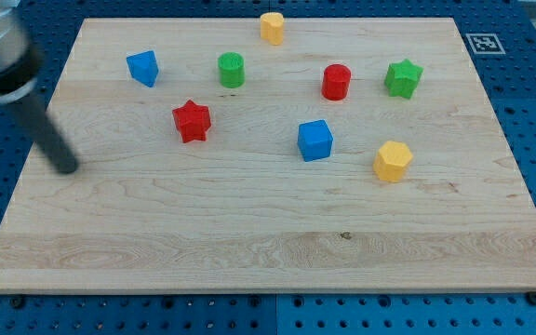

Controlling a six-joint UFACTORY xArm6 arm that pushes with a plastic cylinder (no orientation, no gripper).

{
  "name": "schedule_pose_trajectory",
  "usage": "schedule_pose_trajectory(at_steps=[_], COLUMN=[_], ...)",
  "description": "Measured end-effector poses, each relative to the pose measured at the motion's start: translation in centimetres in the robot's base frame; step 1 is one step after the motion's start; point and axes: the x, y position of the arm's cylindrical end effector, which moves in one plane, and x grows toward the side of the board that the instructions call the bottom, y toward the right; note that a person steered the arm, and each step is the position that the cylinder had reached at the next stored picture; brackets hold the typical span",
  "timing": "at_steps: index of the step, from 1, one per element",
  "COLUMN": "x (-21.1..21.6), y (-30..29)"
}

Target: Place the blue triangle top left to the green circle

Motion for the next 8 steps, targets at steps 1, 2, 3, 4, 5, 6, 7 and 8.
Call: schedule_pose_trajectory(at_steps=[1,2,3,4,5,6,7,8], x=[-3.0,-3.3,-8.2,-10.1,-10.1,-11.2,-12.9,-12.9], y=[3.3,3.2,3.2,3.7,4.0,5.6,7.1,5.6])
